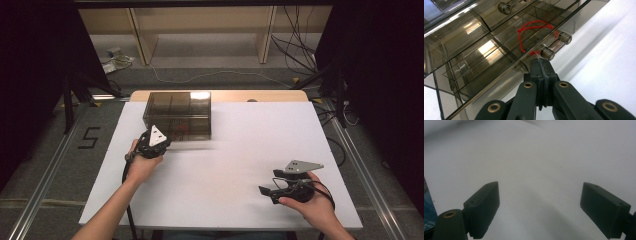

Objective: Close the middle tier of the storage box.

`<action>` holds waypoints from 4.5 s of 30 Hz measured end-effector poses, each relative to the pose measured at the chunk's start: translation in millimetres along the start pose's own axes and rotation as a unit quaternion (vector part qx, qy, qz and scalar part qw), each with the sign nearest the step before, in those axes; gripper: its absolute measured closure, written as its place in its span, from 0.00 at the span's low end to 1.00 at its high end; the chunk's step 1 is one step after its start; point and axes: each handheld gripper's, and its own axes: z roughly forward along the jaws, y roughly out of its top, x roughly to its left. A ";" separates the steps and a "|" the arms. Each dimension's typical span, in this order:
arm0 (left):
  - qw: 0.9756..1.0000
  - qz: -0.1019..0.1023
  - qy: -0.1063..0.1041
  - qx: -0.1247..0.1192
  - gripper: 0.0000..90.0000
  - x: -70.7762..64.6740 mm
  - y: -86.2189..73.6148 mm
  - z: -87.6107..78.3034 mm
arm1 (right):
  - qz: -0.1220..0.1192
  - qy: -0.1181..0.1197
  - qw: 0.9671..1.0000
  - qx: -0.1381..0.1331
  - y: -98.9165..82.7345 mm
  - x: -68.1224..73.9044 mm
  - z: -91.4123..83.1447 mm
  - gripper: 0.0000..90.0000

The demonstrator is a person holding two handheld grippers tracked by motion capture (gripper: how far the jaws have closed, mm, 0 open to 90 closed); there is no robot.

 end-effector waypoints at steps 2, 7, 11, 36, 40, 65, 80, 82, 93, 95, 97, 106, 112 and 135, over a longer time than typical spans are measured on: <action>1.000 0.001 0.003 -0.001 1.00 0.1 0.2 -0.2 | 0.000 0.000 1.000 0.001 0.1 0.2 0.0 0.19; 1.000 -0.003 0.005 -0.001 1.00 0.4 2.0 3.3 | 0.000 0.001 1.000 0.001 -0.1 0.0 0.6 0.19; 1.000 -0.009 0.004 -0.003 1.00 1.9 1.6 3.9 | 0.000 0.001 1.000 0.000 -0.3 -0.4 0.2 0.19; 1.000 -0.010 0.010 0.000 1.00 4.2 4.0 6.7 | 0.002 0.002 1.000 0.003 -0.4 -0.2 1.3 0.19; 1.000 -0.008 0.010 0.001 1.00 4.1 4.6 7.1 | 0.000 0.002 1.000 0.002 -0.5 -0.3 0.7 0.19; 1.000 -0.015 0.015 0.000 1.00 6.2 5.9 9.6 | 0.000 0.002 1.000 0.003 -0.3 0.1 0.9 0.19; 1.000 -0.015 0.017 0.002 1.00 6.9 6.4 10.1 | 0.000 0.002 1.000 0.003 -0.4 0.3 1.1 0.19; 1.000 -0.016 0.017 0.002 1.00 7.4 6.0 10.3 | 0.000 0.002 1.000 0.004 -0.3 0.5 1.1 0.19; 1.000 -0.019 0.020 -0.001 1.00 8.0 6.7 12.9 | 0.001 0.001 1.000 0.001 -0.4 0.1 0.5 0.19; 1.000 -0.021 0.021 0.000 1.00 8.3 6.6 12.5 | 0.000 0.002 1.000 0.002 -0.5 -0.4 0.6 0.19; 1.000 -0.020 0.021 0.000 1.00 8.4 6.6 12.6 | 0.001 0.002 1.000 0.003 -0.5 -0.3 1.0 0.19; 1.000 -0.020 0.022 0.001 1.00 9.1 6.8 12.7 | 0.000 0.003 1.000 0.004 -0.4 0.1 1.3 0.19; 1.000 -0.020 0.022 0.003 1.00 9.3 6.7 12.9 | 0.001 0.003 1.000 0.004 -0.5 0.0 1.5 0.19; 0.999 -0.022 0.025 0.003 1.00 10.7 9.5 17.8 | 0.003 0.004 1.000 0.004 -0.8 0.2 2.0 0.19</action>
